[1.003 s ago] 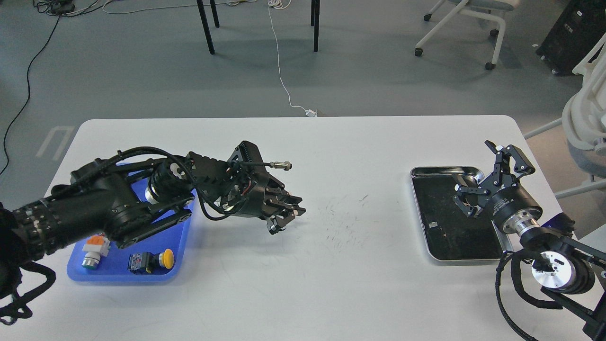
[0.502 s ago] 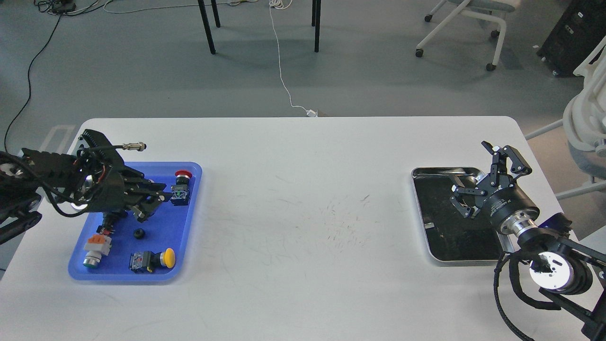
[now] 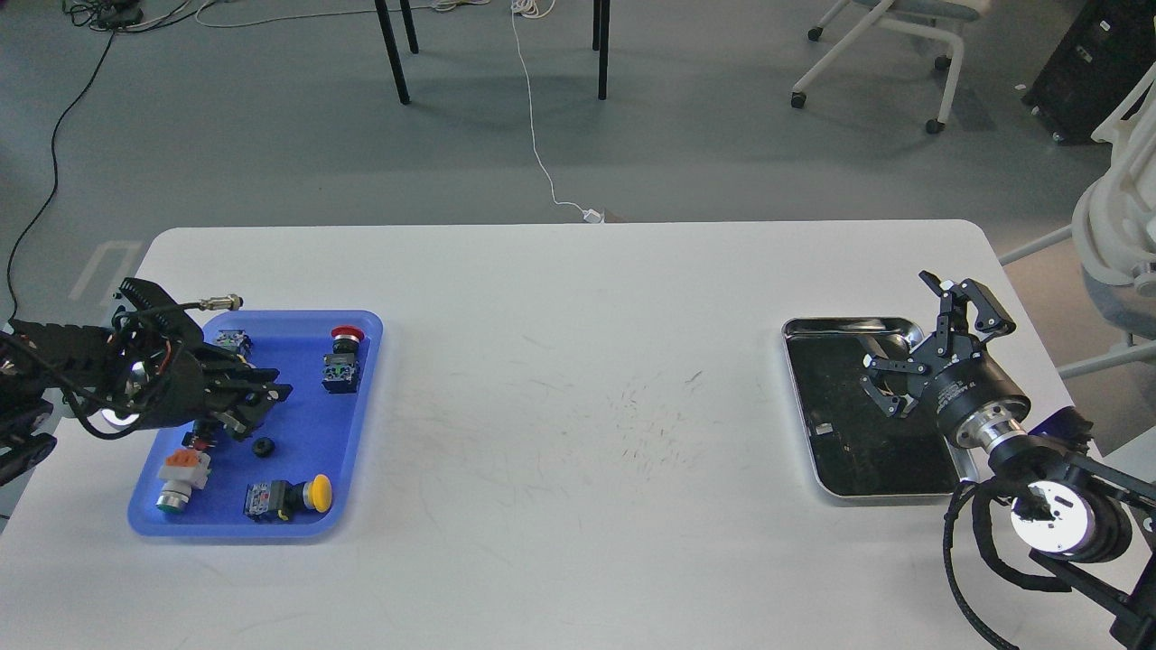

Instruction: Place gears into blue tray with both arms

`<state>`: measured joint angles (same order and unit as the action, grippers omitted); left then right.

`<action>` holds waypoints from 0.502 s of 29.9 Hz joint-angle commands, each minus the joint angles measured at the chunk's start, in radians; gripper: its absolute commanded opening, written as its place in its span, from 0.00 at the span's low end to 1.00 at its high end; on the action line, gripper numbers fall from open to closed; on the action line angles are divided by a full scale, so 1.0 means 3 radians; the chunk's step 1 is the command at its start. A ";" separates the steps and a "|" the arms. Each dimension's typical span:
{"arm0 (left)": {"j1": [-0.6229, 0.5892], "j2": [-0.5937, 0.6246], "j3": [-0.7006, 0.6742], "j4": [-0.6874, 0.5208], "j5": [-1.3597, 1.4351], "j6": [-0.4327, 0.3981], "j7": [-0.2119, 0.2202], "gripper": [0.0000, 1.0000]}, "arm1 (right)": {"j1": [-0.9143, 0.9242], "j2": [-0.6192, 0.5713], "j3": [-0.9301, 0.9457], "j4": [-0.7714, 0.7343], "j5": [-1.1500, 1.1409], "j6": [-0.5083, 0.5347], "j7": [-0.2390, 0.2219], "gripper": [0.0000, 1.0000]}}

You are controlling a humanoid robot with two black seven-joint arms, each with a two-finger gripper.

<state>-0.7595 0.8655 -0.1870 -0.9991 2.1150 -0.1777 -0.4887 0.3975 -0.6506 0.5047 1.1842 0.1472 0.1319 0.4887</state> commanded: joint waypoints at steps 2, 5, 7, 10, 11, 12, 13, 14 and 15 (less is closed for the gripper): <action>0.0001 -0.0047 0.0000 0.0083 0.0001 0.0004 0.0000 0.22 | -0.0001 0.0001 0.0005 0.0005 0.0000 0.0000 0.0000 0.99; 0.0001 -0.0052 -0.0005 0.0083 -0.0004 -0.0001 0.0000 0.40 | -0.0001 0.0001 0.0005 0.0000 0.0000 0.0000 0.0000 0.99; 0.0001 -0.0052 -0.0006 0.0083 -0.0009 -0.0001 0.0000 0.63 | -0.0001 -0.0004 0.0005 0.0000 0.0000 0.0000 0.0000 0.99; 0.0001 -0.0052 -0.0011 0.0083 -0.0024 0.0004 0.0000 0.83 | -0.0001 -0.0004 0.0005 0.0000 0.0000 0.0000 0.0000 0.99; 0.0001 -0.0042 -0.0021 0.0073 -0.0029 0.0004 0.0000 0.83 | -0.0001 -0.0004 0.0005 0.0000 0.0000 0.0000 0.0000 0.99; 0.0001 -0.0032 -0.0046 0.0058 -0.0039 0.0004 0.0000 0.84 | -0.0001 -0.0004 0.0010 0.0000 0.0000 0.0000 0.0000 0.99; 0.0001 -0.0017 -0.0112 0.0048 -0.0045 0.0004 0.0000 0.85 | -0.0001 -0.0004 0.0010 0.0005 0.0000 0.0005 0.0000 0.99; 0.0001 -0.0001 -0.0184 0.0037 -0.0045 -0.0001 0.0000 0.86 | -0.0001 -0.0004 0.0015 0.0005 0.0000 0.0000 0.0000 0.99; 0.0001 0.0009 -0.0281 0.0017 -0.0060 -0.0001 0.0000 0.86 | -0.0001 -0.0004 0.0026 0.0005 0.0000 0.0000 0.0000 0.99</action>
<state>-0.7592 0.8582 -0.2179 -0.9829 2.1032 -0.1766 -0.4888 0.3973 -0.6518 0.5078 1.1844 0.1472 0.1319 0.4887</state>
